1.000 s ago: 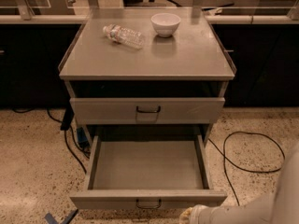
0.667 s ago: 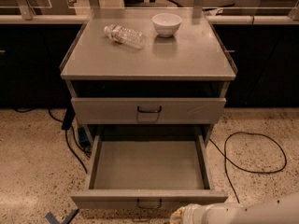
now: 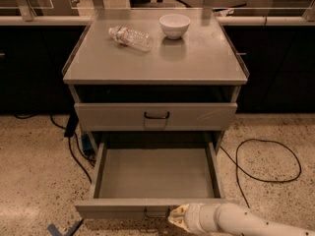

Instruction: Close middle drawer

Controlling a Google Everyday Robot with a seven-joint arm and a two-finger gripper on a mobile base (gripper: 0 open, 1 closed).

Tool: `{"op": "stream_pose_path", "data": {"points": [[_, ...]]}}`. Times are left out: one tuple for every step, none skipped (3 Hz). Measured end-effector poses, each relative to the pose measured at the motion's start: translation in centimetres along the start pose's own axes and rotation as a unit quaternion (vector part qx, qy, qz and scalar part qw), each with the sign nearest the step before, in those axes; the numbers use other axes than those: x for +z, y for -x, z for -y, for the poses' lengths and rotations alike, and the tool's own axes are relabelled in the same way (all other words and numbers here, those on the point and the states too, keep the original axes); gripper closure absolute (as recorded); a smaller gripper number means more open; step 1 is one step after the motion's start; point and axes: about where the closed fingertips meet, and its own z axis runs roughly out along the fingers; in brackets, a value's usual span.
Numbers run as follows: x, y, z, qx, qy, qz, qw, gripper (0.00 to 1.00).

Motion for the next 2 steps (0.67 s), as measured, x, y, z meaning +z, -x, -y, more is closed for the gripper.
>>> {"op": "stream_pose_path", "data": {"points": [[-3.1, -1.3, 1.9, 0.017, -0.015, 0.013, 0.9997, 1.0], [-5.3, -3.5, -1.1, 0.01, 0.054, 0.001, 0.9985, 0.99]]}}
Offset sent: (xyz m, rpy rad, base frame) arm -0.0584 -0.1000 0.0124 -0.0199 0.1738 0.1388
